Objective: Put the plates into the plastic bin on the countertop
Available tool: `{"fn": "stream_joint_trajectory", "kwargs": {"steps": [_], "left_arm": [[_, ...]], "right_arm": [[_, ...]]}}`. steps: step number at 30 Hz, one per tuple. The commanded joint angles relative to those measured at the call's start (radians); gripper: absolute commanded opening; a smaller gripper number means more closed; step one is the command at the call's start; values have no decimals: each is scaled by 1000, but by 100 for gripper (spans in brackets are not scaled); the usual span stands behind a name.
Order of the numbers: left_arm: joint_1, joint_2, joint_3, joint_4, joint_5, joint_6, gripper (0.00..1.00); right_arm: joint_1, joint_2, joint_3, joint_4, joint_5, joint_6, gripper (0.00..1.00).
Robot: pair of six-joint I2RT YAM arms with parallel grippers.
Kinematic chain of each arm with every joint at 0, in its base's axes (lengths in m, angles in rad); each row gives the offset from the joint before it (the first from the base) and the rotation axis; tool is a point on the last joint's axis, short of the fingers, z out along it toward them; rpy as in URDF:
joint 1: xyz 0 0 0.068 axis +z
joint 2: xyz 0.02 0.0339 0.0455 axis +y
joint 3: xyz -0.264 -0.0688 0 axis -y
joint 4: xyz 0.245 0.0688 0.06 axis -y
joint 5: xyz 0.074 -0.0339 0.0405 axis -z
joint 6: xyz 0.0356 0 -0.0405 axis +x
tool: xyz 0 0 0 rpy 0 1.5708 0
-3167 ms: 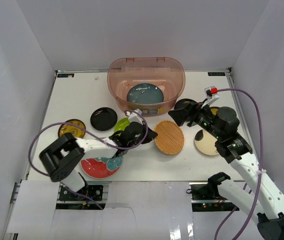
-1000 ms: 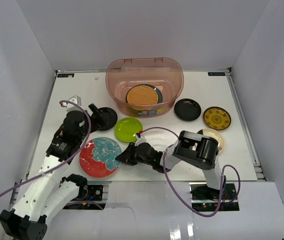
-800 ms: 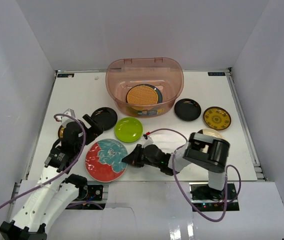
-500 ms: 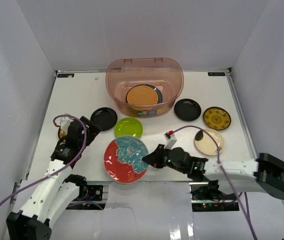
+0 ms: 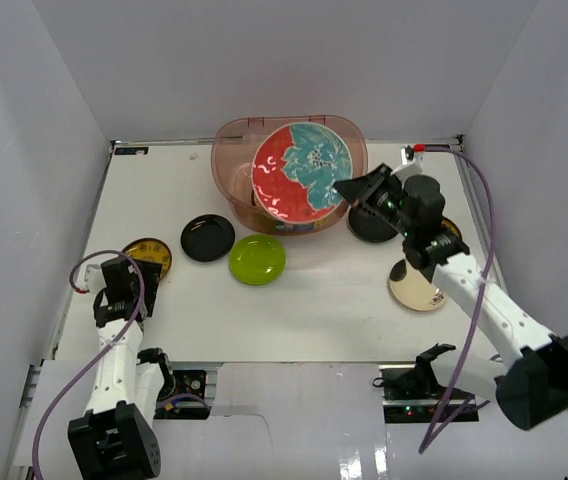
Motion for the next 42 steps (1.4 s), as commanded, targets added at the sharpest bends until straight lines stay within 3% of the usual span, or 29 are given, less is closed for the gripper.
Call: {"fn": "stream_joint_trajectory", "kwargs": {"steps": [1, 9, 13, 19, 23, 24, 26, 27, 30, 32, 34, 35, 39, 40, 41, 42], "left_arm": [[44, -11, -16, 31, 37, -33, 94], [185, 112, -48, 140, 68, -13, 93], [207, 198, -65, 191, 129, -4, 91], [224, 273, -91, 257, 111, -4, 86], [228, 317, -103, 320, 128, -13, 65], [230, 331, -105, 324, 128, -15, 59], [230, 342, -100, 330, 124, -13, 57], [232, 347, -97, 329, 117, -9, 54], [235, 351, -86, 334, 114, 1, 41], [236, 360, -71, 332, 111, 13, 16], [236, 374, -47, 315, 108, 19, 0], [238, 377, -37, 311, 106, 25, 0], [244, 319, -5, 291, 124, 76, 0], [244, 292, 3, 291, 132, 83, 0], [242, 237, 24, 289, 152, 91, 0], [244, 209, 41, 286, 161, 100, 0]], "right_arm": [[-70, 131, 216, 228, -221, 61, 8], [-150, 626, 630, 117, -273, 12, 8], [-151, 731, 728, 48, -267, -33, 8], [-148, 832, 776, -44, -261, -94, 8], [-147, 903, 770, -71, -289, -120, 9], [-145, 906, 761, -71, -285, -123, 12], [-147, 912, 741, -73, -270, -138, 17], [-145, 914, 736, -76, -266, -146, 30], [-142, 910, 723, -91, -243, -177, 46], [-142, 910, 729, -113, -229, -198, 58], [-141, 920, 749, -146, -227, -232, 70], [-139, 918, 758, -174, -217, -246, 79], [-125, 895, 817, -271, -129, -358, 98], [-122, 889, 830, -286, -112, -376, 100], [-119, 881, 841, -295, -82, -390, 93], [-118, 875, 857, -306, -77, -404, 92]]}}
